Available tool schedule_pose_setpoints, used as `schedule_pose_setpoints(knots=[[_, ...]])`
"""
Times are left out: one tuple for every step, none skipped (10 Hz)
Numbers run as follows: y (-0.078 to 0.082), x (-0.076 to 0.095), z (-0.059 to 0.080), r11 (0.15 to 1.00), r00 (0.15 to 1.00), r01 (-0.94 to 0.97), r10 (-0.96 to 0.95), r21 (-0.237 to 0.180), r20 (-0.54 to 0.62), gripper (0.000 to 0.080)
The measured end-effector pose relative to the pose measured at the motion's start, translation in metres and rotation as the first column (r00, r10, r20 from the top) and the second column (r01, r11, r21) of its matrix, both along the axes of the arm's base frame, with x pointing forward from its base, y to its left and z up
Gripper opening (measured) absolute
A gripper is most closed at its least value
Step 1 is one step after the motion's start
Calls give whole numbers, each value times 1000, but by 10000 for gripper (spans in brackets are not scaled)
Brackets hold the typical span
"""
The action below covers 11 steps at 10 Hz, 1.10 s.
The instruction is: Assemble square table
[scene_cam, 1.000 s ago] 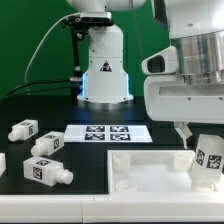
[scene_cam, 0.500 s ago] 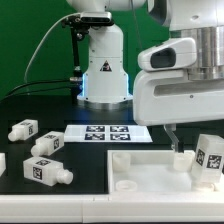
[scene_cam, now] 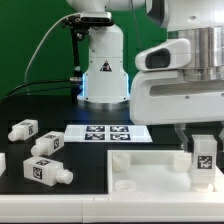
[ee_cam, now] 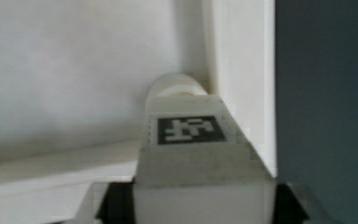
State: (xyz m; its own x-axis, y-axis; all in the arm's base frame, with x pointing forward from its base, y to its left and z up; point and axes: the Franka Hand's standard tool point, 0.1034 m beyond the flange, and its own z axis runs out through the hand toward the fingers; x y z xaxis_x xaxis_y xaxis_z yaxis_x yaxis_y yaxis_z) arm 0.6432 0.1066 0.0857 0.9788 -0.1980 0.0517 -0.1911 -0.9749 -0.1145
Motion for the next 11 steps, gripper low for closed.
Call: schedule_pose_setpoints(knots=[[0, 0, -1, 994, 994, 107, -107, 8, -7, 285], [1, -1, -1, 966, 966, 259, -259, 17, -17, 285], [1, -1, -1, 916, 916, 401, -400, 22, -23, 285], [-1, -1, -2, 840, 840, 542, -540, 33, -45, 285], [-2, -1, -2, 724, 725, 688, -684, 45, -85, 285], [-4, -1, -2, 626, 627, 778, -770, 49, -119, 285], [-5, -2, -2, 552, 553, 832, -821, 48, -140, 286], [-5, -2, -2, 538, 539, 842, -831, 46, -142, 286], [-5, -2, -2, 564, 565, 824, -814, 48, -137, 295], [-4, -2, -2, 626, 627, 778, -769, 48, -126, 295], [0, -4, -2, 758, 757, 651, -644, 42, -108, 473]])
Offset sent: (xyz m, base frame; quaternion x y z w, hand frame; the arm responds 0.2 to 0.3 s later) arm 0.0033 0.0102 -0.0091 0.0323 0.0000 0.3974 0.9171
